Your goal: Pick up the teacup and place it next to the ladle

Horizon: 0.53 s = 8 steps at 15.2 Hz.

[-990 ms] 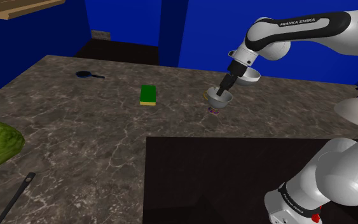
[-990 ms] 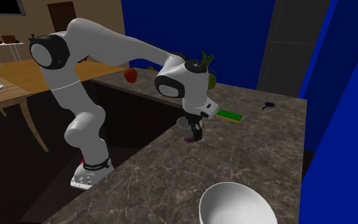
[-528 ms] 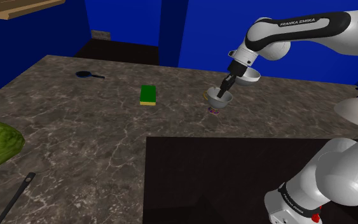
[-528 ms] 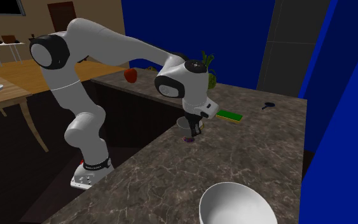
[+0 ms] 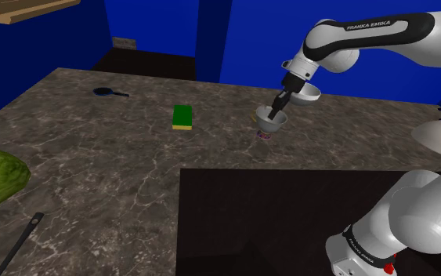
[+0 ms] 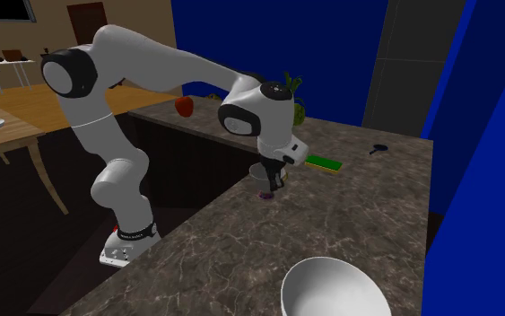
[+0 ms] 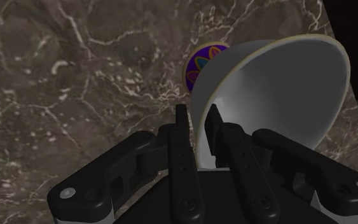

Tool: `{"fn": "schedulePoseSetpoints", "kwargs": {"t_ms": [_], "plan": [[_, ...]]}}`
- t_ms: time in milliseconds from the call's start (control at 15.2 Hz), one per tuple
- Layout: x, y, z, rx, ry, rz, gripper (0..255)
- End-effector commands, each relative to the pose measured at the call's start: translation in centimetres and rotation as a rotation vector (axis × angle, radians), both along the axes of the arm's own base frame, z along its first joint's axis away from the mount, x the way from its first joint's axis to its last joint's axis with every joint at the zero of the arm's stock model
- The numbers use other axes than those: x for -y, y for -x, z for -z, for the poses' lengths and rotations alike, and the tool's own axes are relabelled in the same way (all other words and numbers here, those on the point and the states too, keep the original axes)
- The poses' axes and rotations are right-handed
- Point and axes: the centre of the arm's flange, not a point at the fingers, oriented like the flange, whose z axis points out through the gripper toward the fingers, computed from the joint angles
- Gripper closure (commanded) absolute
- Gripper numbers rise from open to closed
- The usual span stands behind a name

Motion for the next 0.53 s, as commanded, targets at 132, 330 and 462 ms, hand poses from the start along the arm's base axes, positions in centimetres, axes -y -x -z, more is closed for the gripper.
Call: {"fn": "schedulePoseSetpoints", "kwargs": {"t_ms": [132, 330, 462], "plan": [[0.0, 0.0, -2.0, 0.0, 0.0, 0.0, 255], [0.0, 0.0, -3.6, 0.0, 0.0, 0.0, 255], [0.0, 0.0, -4.7, 0.0, 0.0, 0.0, 255]]}}
